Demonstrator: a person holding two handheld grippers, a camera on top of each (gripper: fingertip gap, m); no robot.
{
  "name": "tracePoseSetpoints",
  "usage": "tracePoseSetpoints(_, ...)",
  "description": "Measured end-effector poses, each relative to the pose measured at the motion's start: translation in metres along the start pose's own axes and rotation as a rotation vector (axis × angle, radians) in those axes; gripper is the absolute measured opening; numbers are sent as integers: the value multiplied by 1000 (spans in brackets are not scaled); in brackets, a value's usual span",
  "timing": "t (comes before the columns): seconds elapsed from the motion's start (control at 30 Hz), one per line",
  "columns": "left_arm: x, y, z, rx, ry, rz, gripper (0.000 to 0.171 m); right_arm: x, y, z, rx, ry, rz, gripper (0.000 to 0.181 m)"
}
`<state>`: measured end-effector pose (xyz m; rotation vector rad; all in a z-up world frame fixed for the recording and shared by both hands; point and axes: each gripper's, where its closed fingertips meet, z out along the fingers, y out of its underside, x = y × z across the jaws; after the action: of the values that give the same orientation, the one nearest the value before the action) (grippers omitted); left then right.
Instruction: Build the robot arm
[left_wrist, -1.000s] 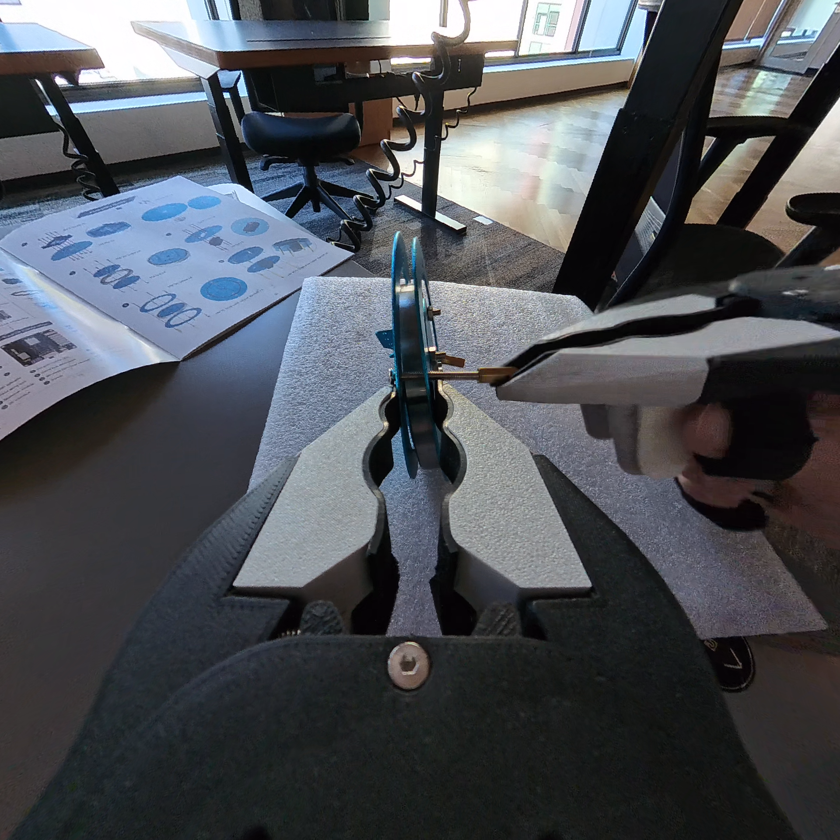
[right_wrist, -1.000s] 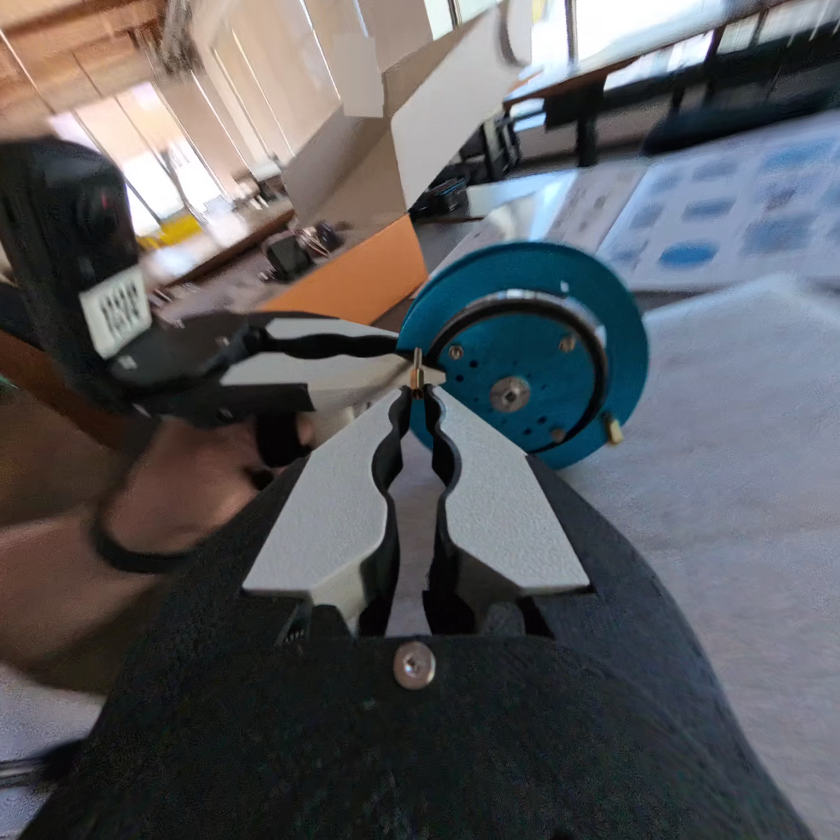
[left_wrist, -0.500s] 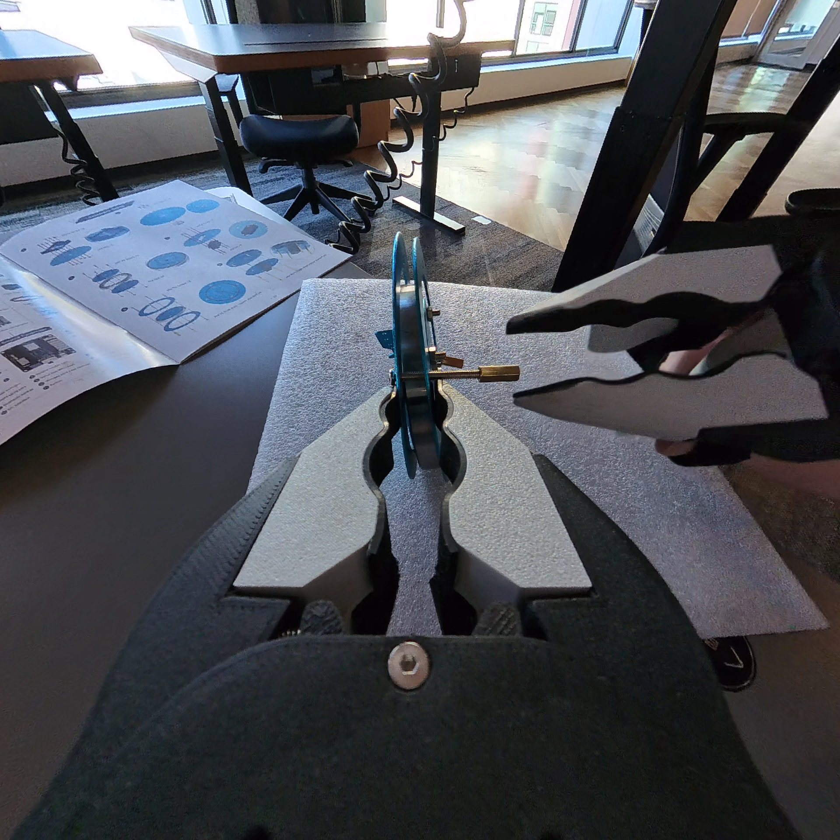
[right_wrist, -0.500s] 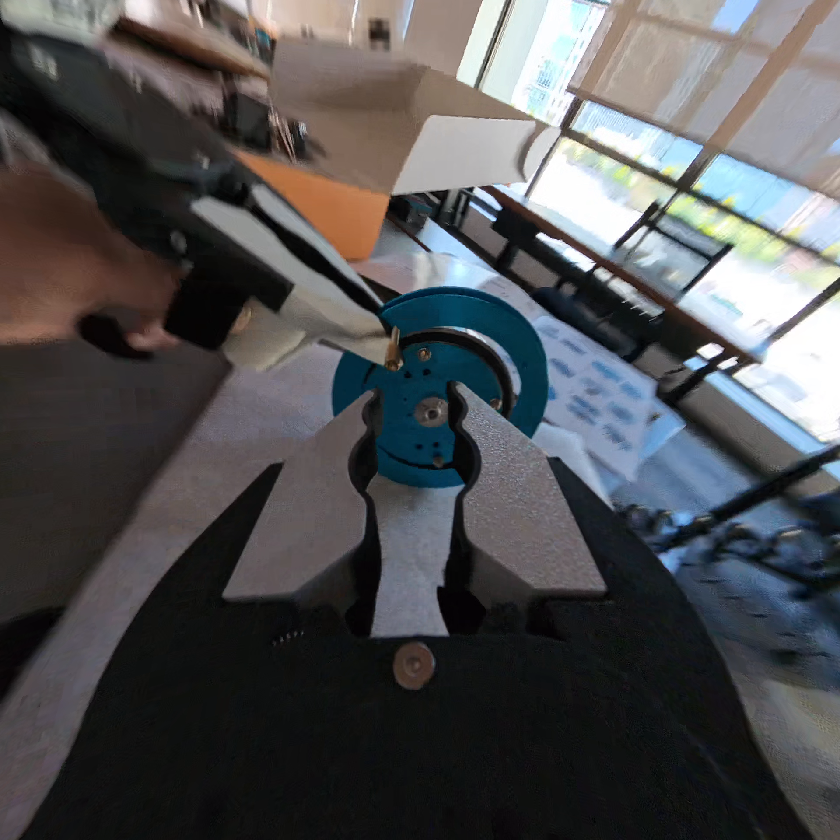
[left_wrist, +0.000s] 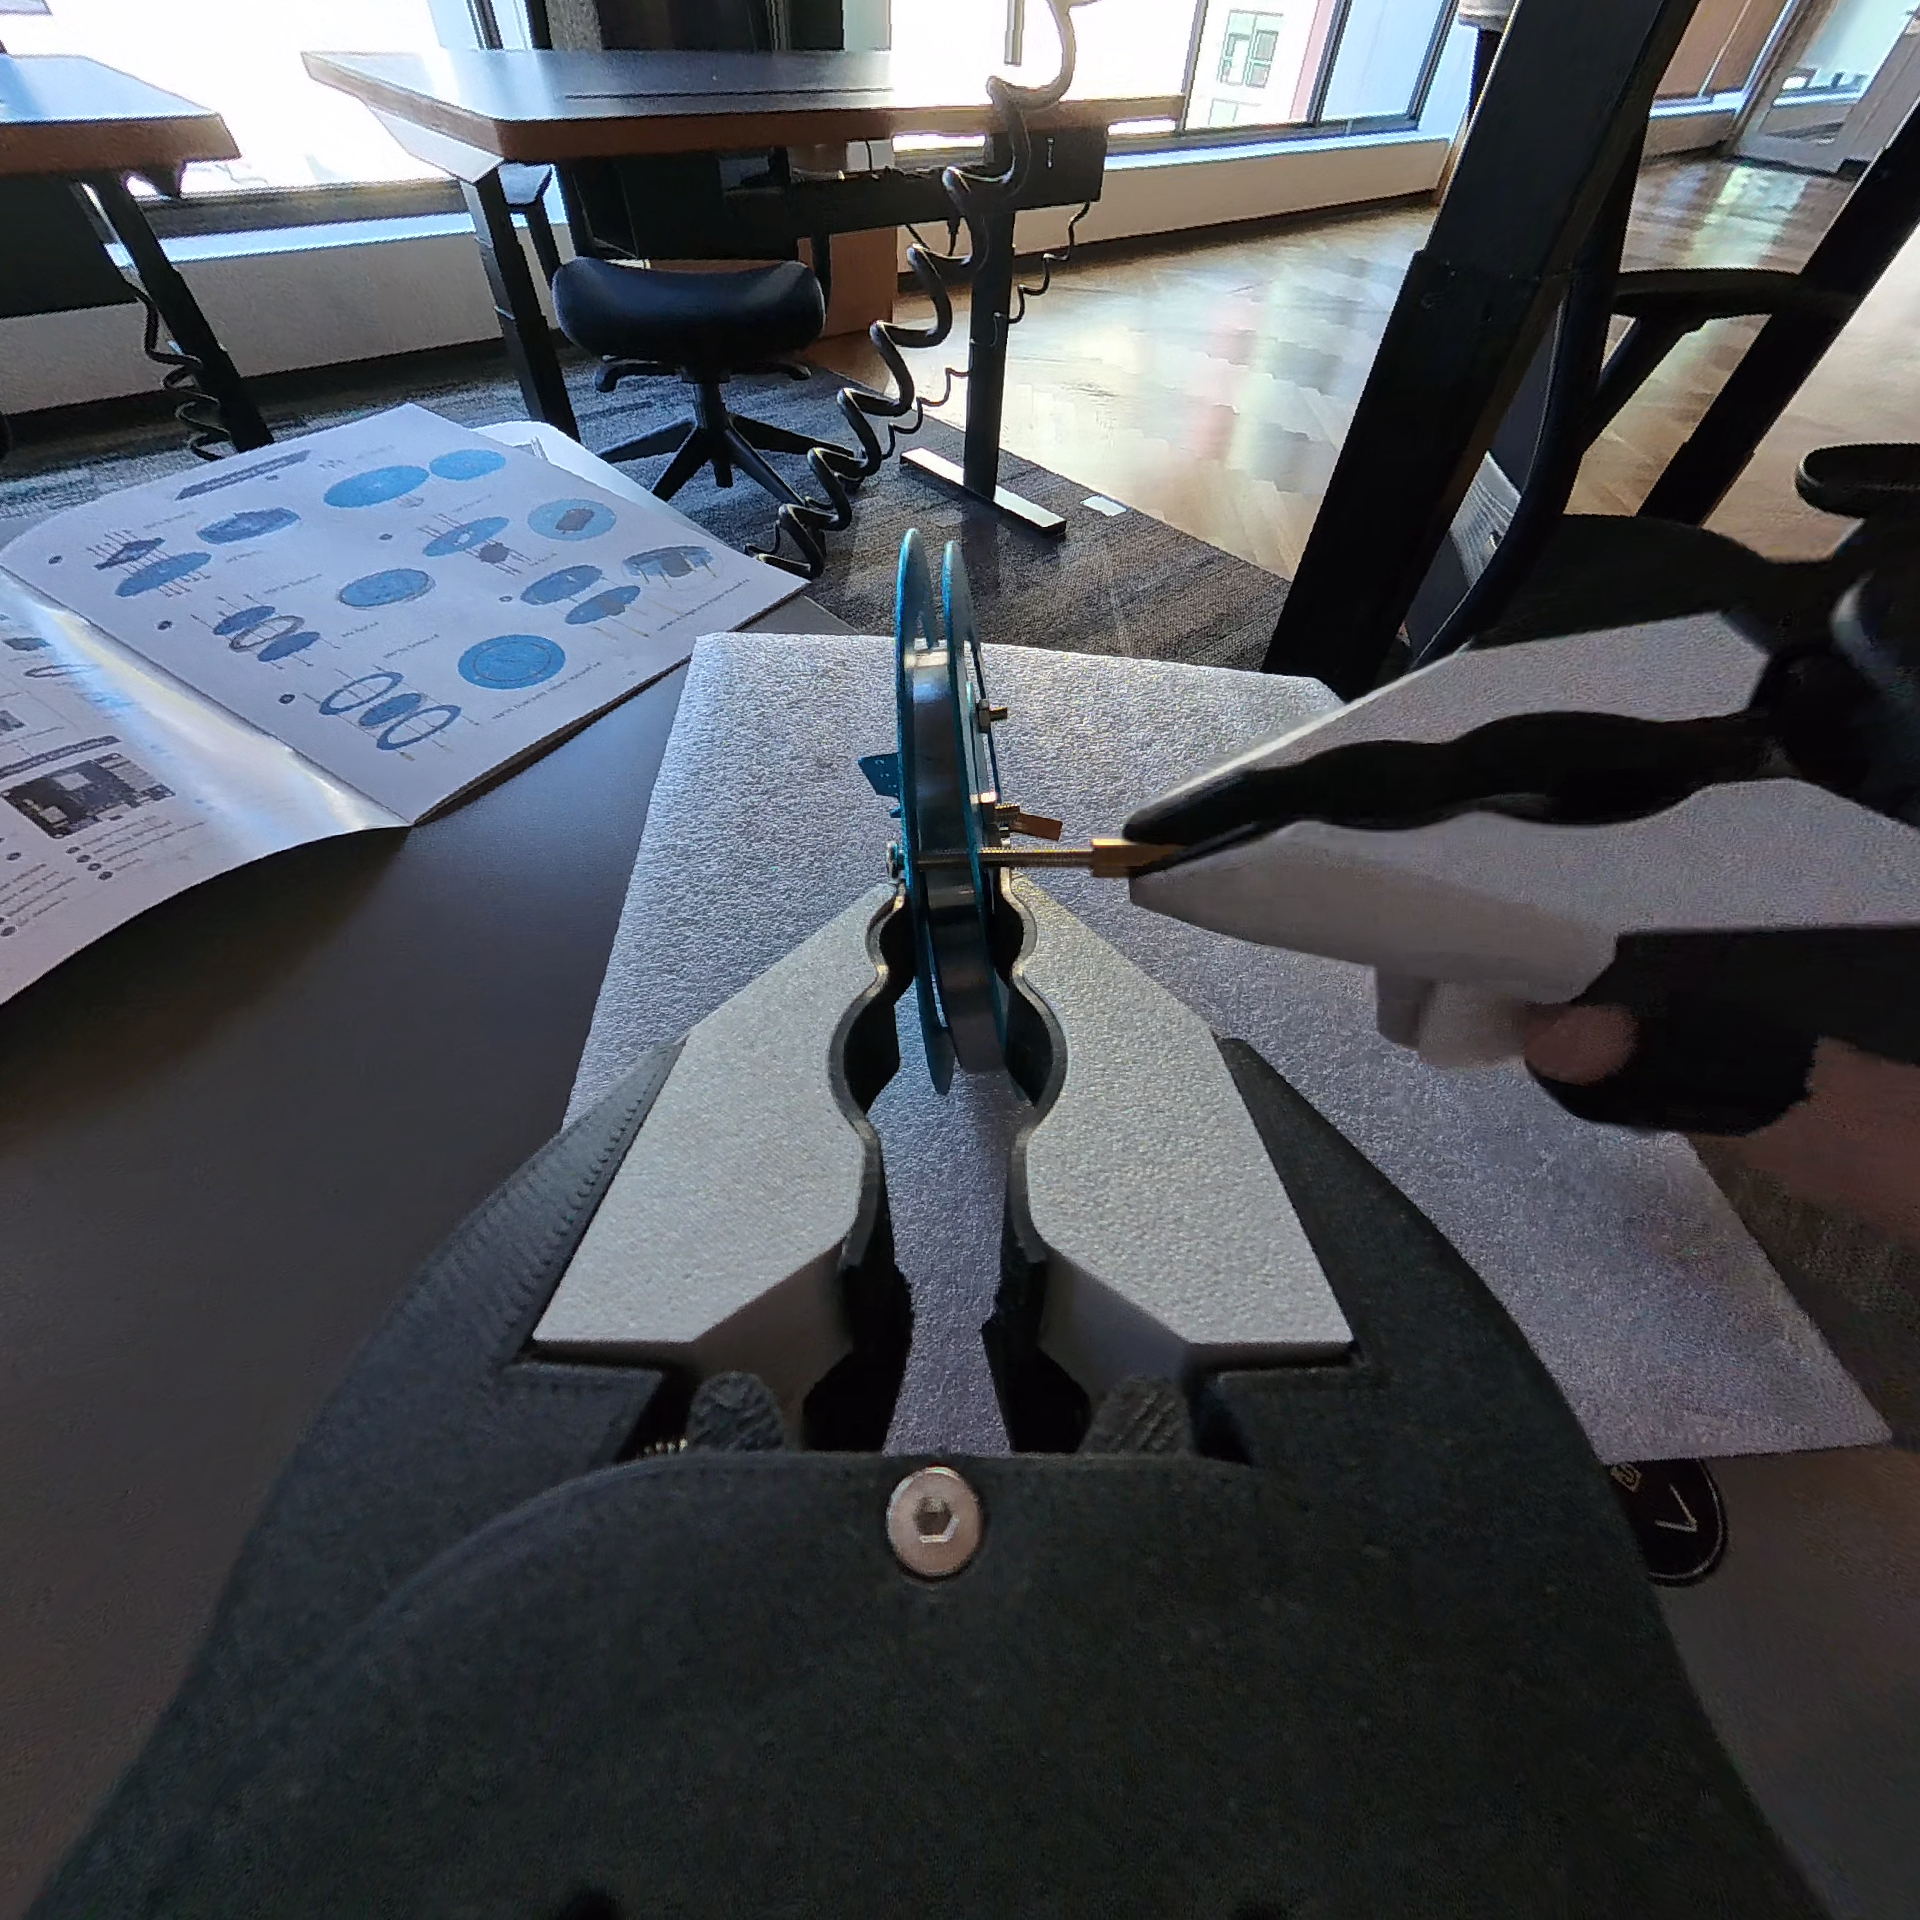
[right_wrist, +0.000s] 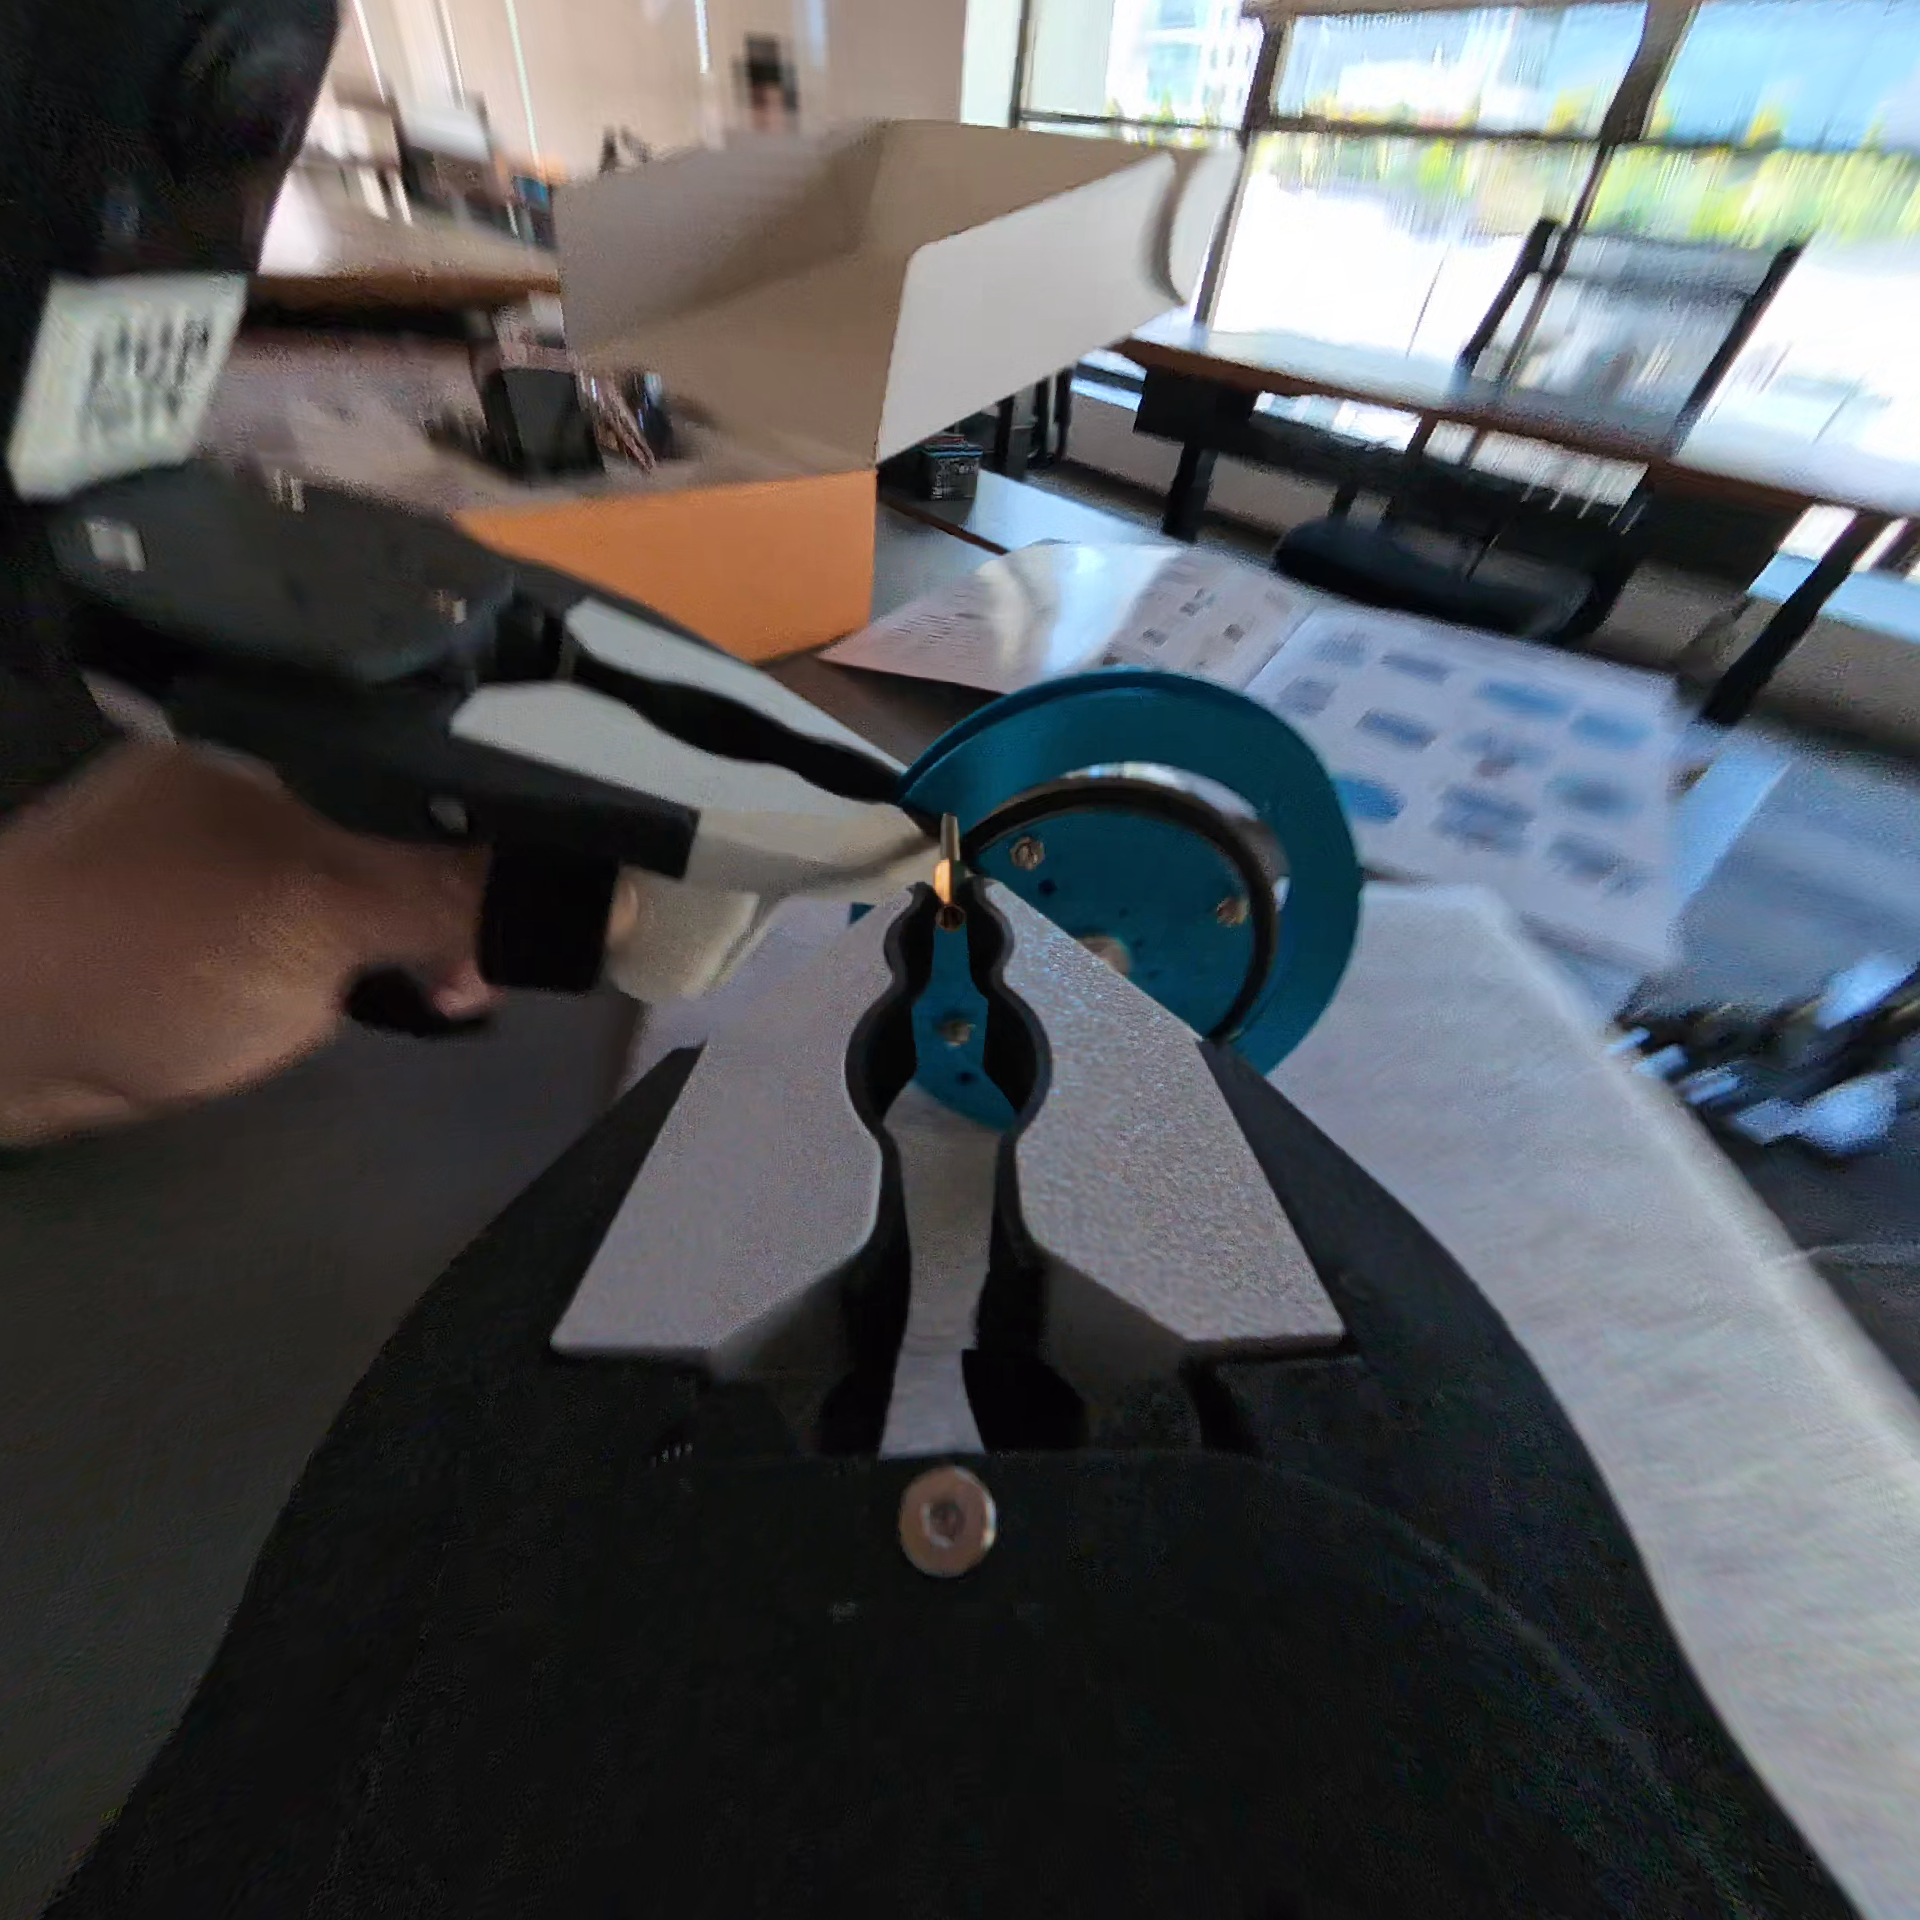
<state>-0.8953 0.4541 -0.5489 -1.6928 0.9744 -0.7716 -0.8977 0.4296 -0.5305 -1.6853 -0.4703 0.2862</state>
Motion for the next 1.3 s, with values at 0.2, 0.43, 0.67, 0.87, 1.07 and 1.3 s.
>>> tracePoseSetpoints(0.2, 1, 0, 0, 0, 2, 9, 12, -4, 0, -3, 59, -172, 565, 10)
tracePoseSetpoints(0.43, 1, 0, 0, -2, 5, 1, 13, 3, 2, -9, 28, -72, -212, 28)
tracePoseSetpoints(0.67, 0, 0, 0, -2, 1, 2, 13, 1, 1, 0, -40, 4, -505, 4)
tracePoseSetpoints(0.87, -1, 0, 1, 1, 6, -16, 12, 1, 1, 1, -16, -178, 433, 4)
tracePoseSetpoints(1.07, 0, 0, 1, 0, 2, 3, 13, -9, 0, -5, 61, -340, 619, 21)
tracePoseSetpoints(1.3, 0, 0, 1, 1, 6, -2, 12, 8, 1, -20, 96, -144, -191, 34)
